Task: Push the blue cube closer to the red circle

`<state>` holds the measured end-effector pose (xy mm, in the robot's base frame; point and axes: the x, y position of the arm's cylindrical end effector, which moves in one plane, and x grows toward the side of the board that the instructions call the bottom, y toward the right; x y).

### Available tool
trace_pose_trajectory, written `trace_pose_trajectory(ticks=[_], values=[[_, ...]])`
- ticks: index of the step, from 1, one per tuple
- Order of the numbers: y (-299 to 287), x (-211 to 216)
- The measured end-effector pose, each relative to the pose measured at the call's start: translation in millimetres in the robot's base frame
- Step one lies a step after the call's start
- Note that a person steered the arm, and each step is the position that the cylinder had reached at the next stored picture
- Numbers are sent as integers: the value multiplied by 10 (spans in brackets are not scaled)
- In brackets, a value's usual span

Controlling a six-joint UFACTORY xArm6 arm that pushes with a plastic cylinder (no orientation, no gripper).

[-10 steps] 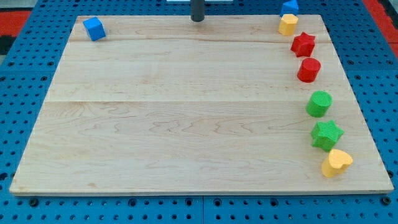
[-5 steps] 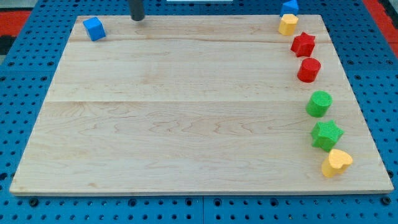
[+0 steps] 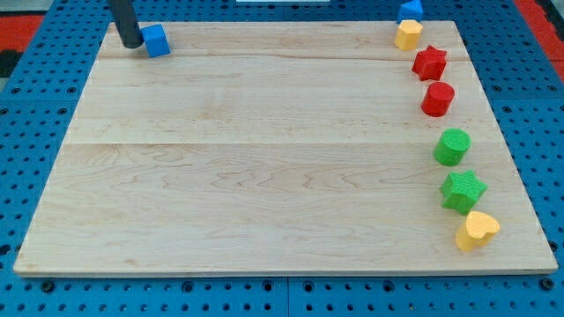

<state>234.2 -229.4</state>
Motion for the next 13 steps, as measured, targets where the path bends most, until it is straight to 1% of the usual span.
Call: trace_pose_trajectory(ticks=[1, 2, 4, 7, 8, 9, 10, 11, 13], values=[[0, -338], [33, -293], [516, 93], [1249, 870], [1583, 1020], [1837, 956], [1851, 768], [1927, 735], [2308, 760]])
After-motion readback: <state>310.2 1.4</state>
